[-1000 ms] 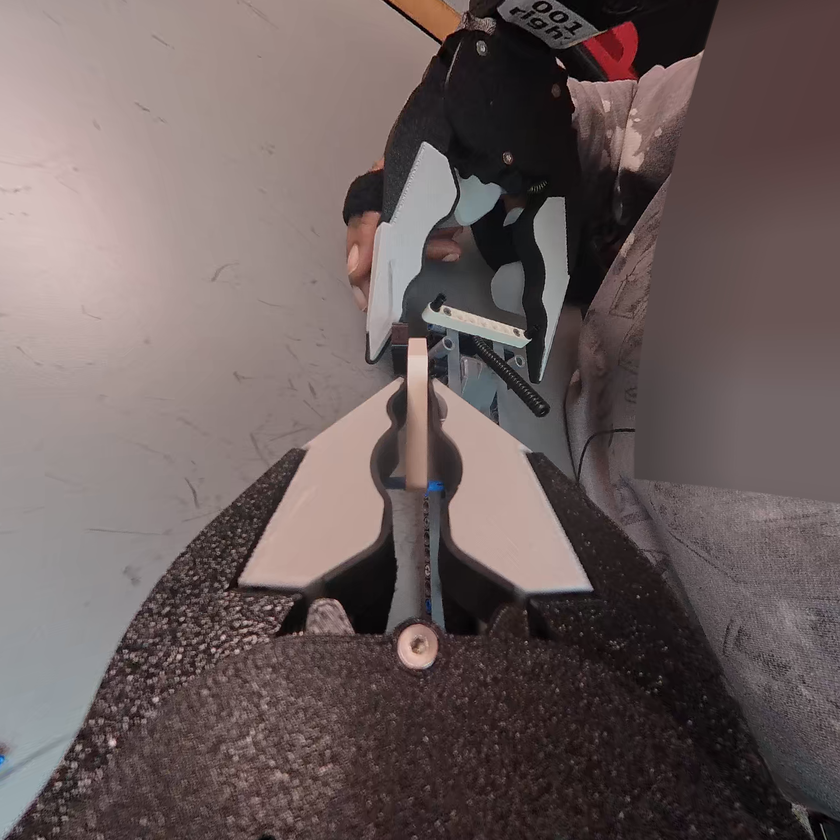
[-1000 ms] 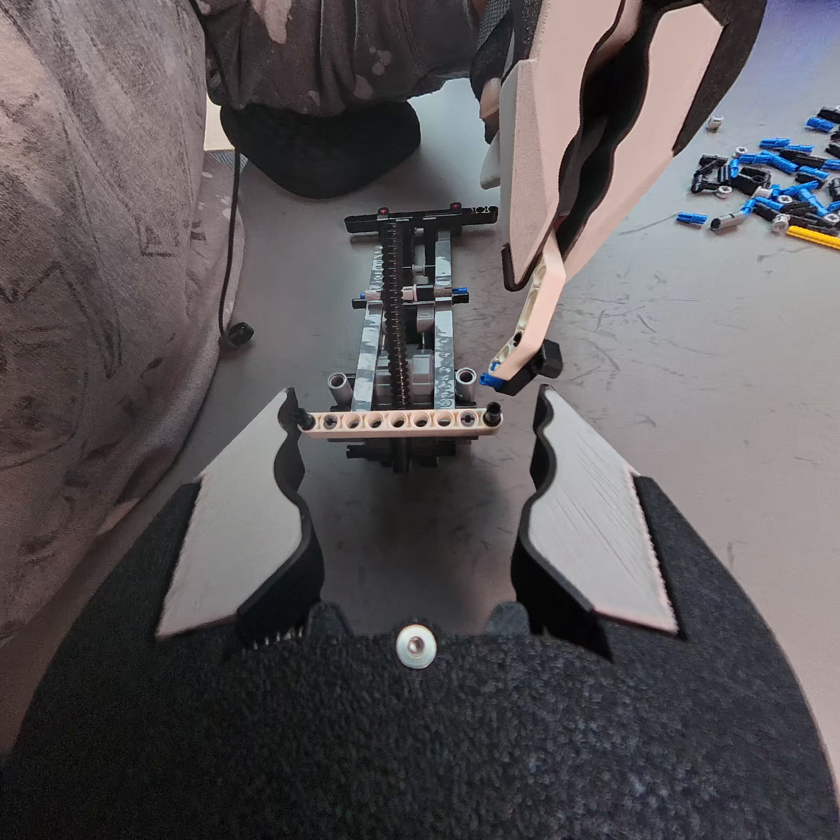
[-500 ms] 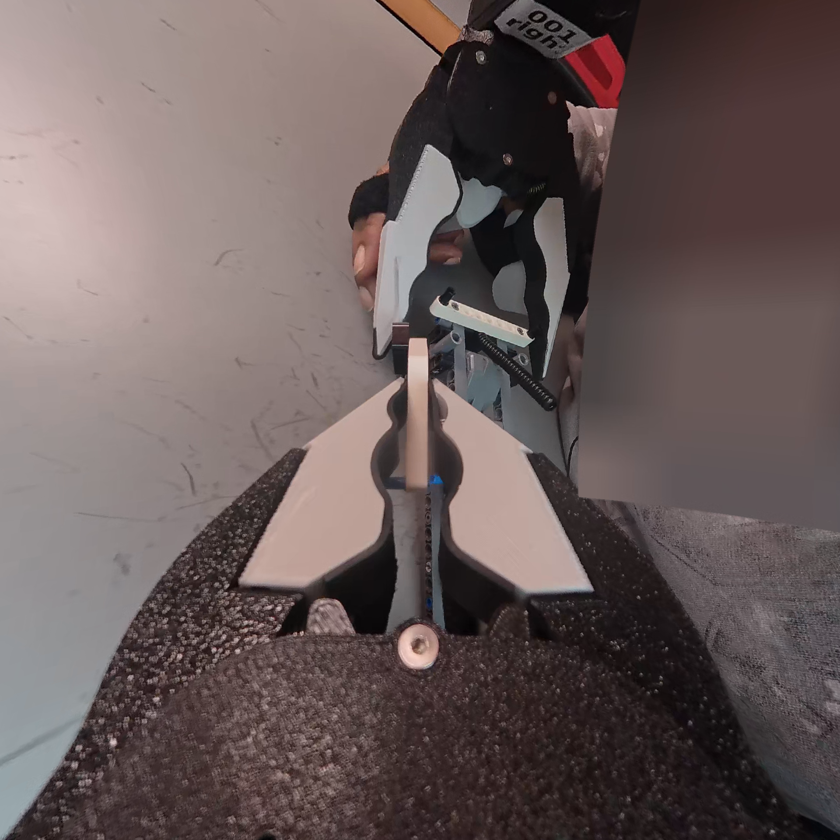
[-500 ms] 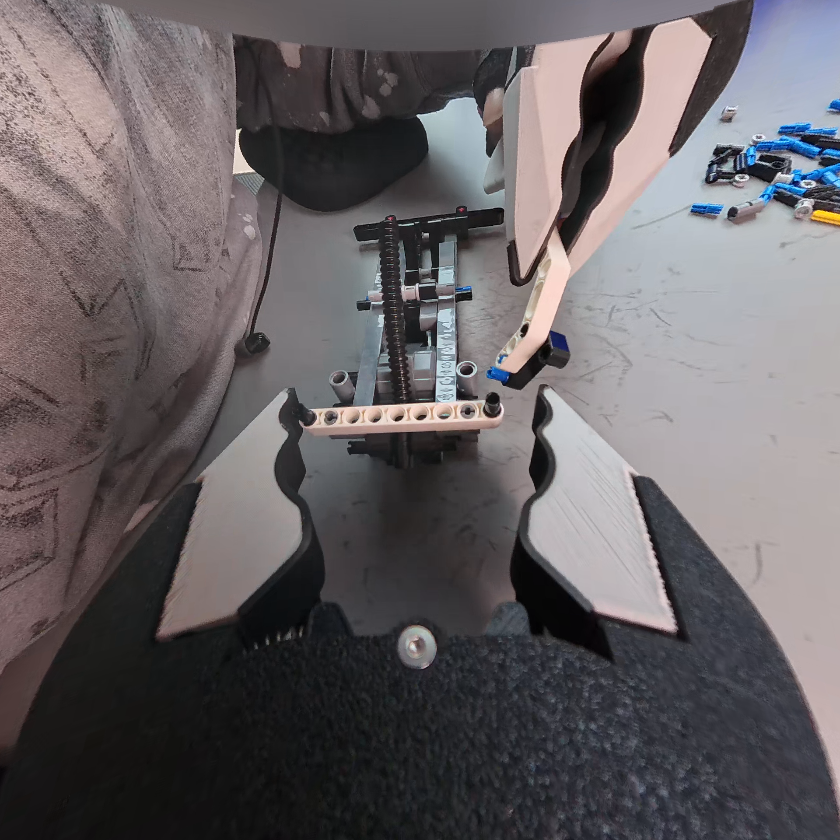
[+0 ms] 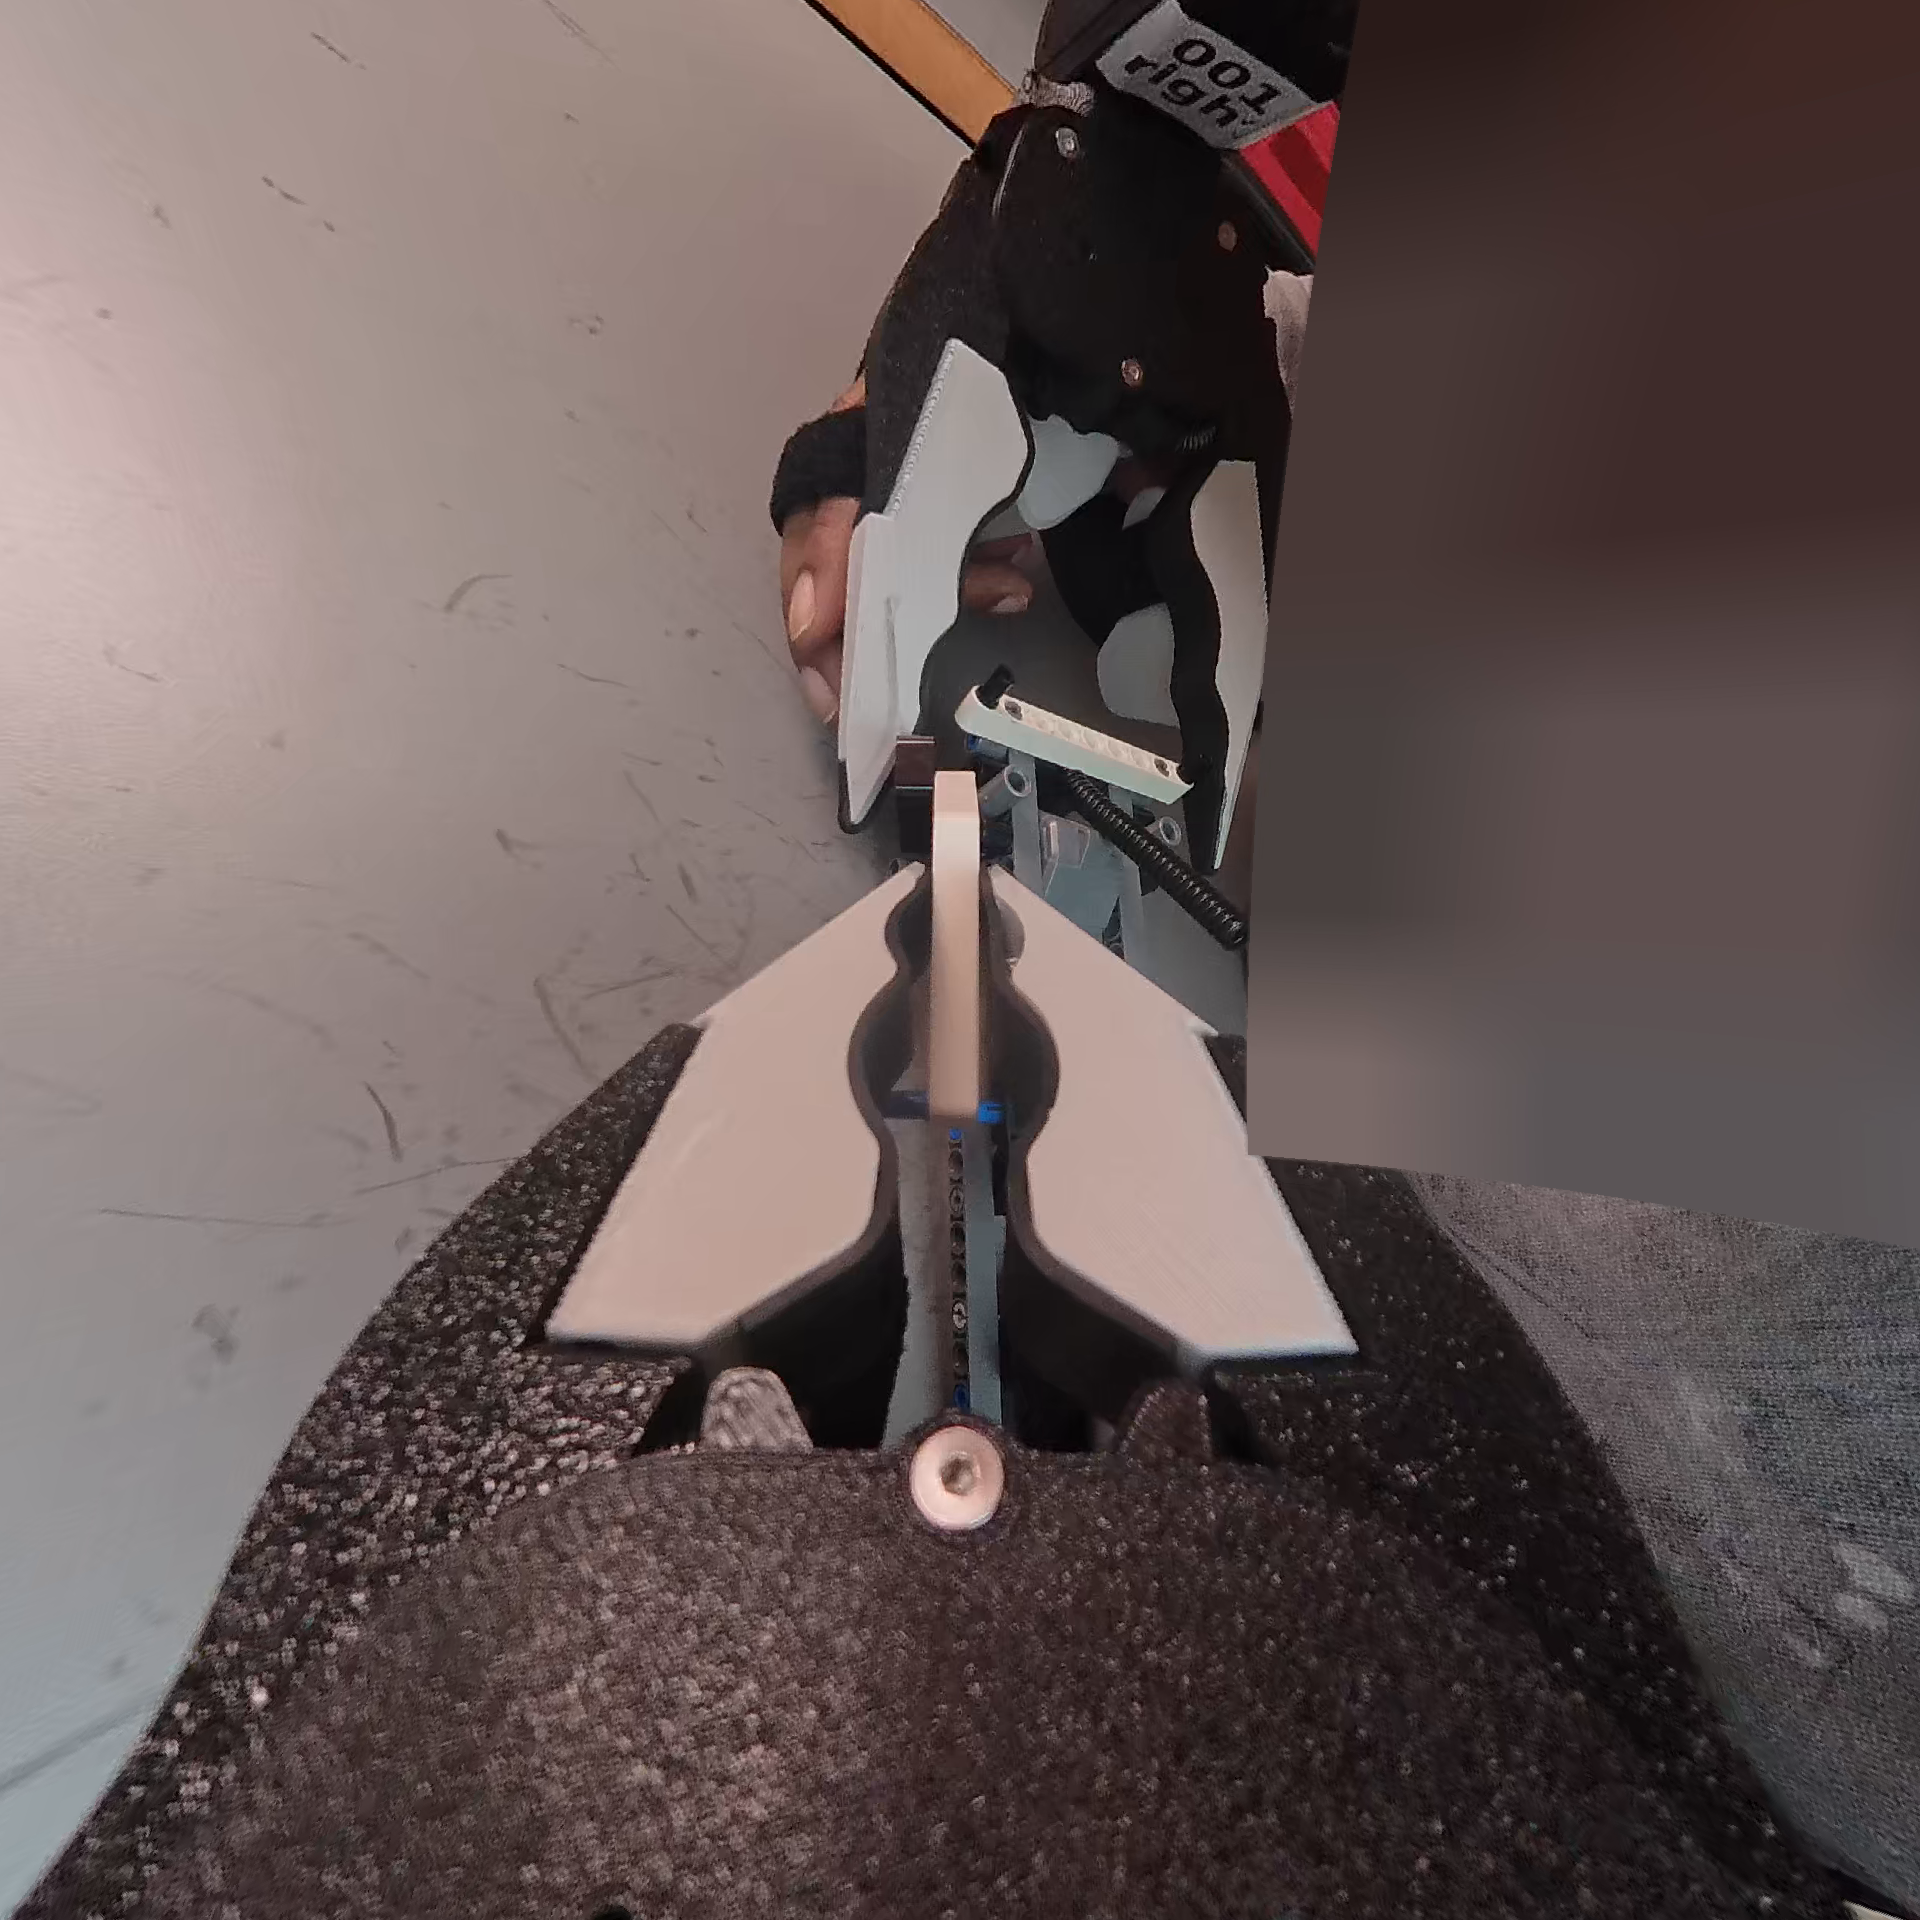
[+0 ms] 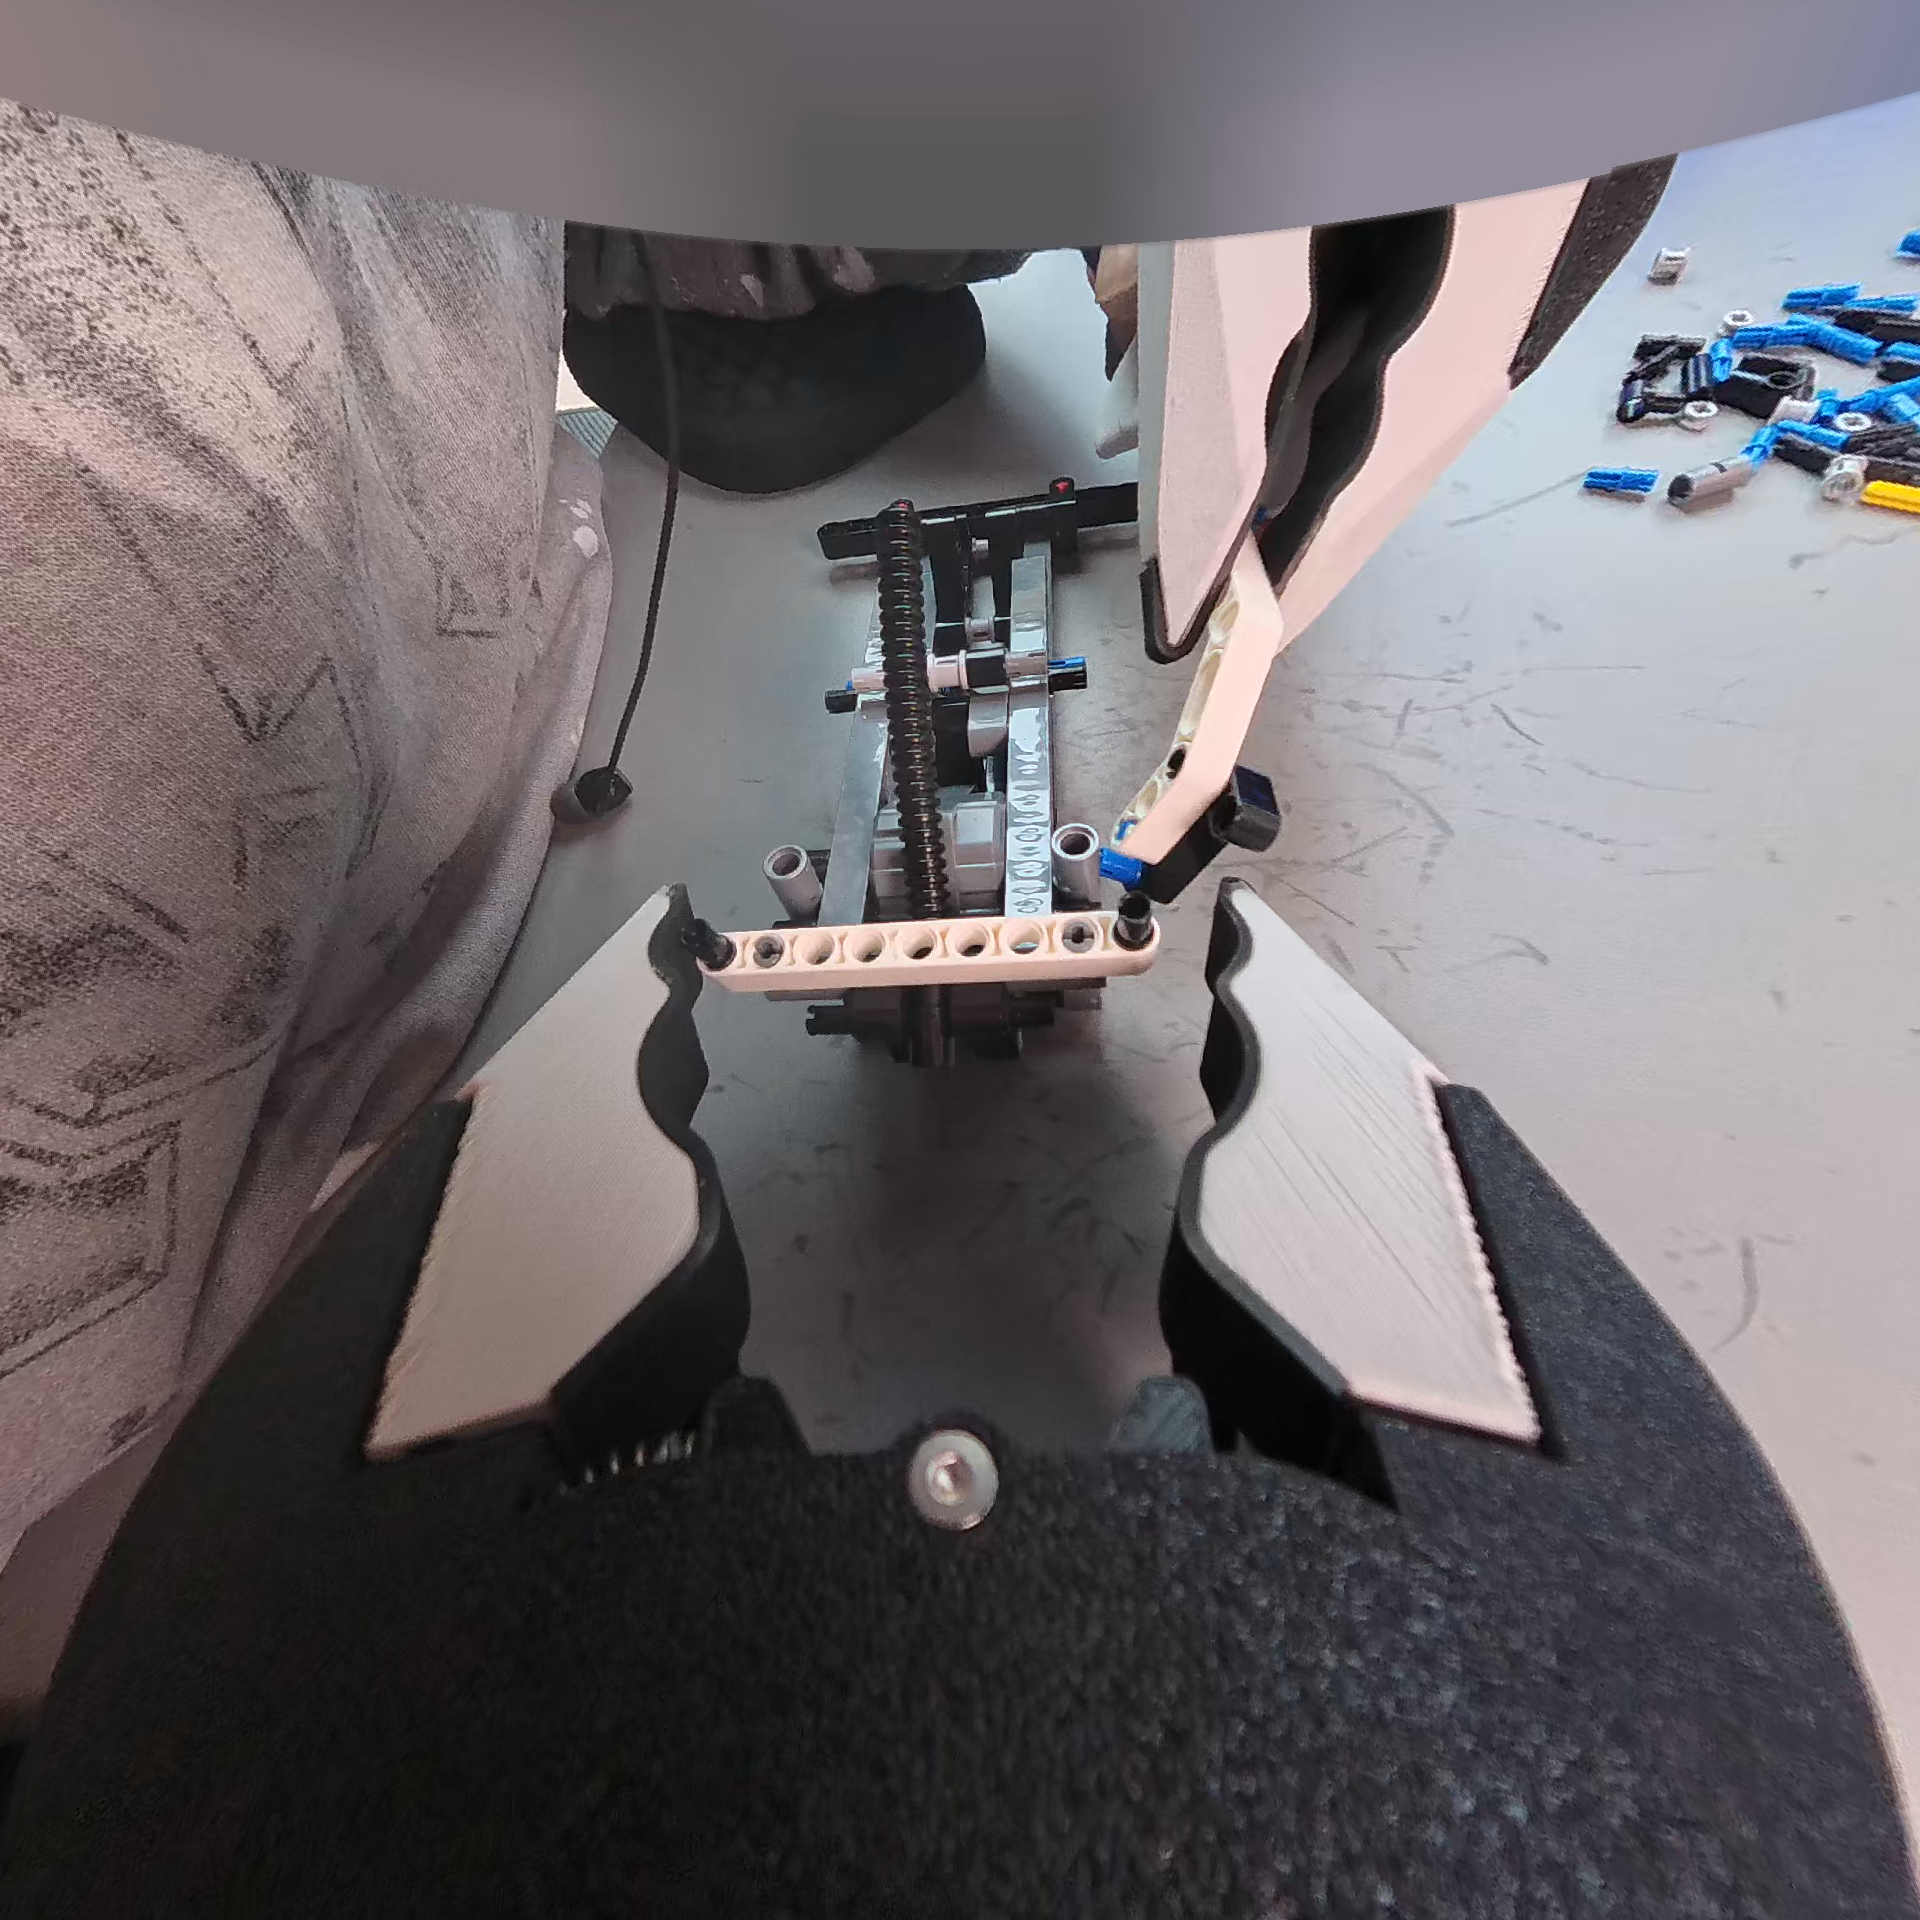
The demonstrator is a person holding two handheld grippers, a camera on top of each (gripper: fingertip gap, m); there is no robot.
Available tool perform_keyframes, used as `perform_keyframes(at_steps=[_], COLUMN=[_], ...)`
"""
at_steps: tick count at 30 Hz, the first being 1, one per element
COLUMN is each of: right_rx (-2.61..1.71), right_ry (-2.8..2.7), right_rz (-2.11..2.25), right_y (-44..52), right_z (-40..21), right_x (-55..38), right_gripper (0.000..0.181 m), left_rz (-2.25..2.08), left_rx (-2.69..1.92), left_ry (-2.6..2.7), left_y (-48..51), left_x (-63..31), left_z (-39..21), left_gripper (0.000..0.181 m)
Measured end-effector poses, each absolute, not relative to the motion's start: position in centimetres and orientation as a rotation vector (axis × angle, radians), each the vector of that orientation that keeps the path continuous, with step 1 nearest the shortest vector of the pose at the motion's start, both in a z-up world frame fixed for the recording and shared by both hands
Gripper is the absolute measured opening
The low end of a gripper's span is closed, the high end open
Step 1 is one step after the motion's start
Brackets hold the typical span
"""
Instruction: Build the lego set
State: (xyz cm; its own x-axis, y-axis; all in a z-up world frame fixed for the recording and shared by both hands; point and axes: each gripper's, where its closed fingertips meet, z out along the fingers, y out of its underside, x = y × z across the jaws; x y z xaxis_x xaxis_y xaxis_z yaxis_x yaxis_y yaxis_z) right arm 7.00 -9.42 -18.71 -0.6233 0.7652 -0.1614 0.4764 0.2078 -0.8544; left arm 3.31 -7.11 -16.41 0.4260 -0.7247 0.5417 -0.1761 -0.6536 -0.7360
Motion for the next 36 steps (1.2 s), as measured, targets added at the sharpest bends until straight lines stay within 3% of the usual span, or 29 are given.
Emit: perform_keyframes(at_steps=[36], right_rx=[-1.175], right_ry=[-2.210], right_rz=[1.365], right_y=[-9.6], right_z=[-19.1], right_x=[7.0], right_gripper=[0.097], left_rz=[-1.243], left_rx=[-2.143], left_ry=[0.753], left_y=[-7.5], left_x=[3.5], left_z=[-17.6], left_gripper=[0.007])
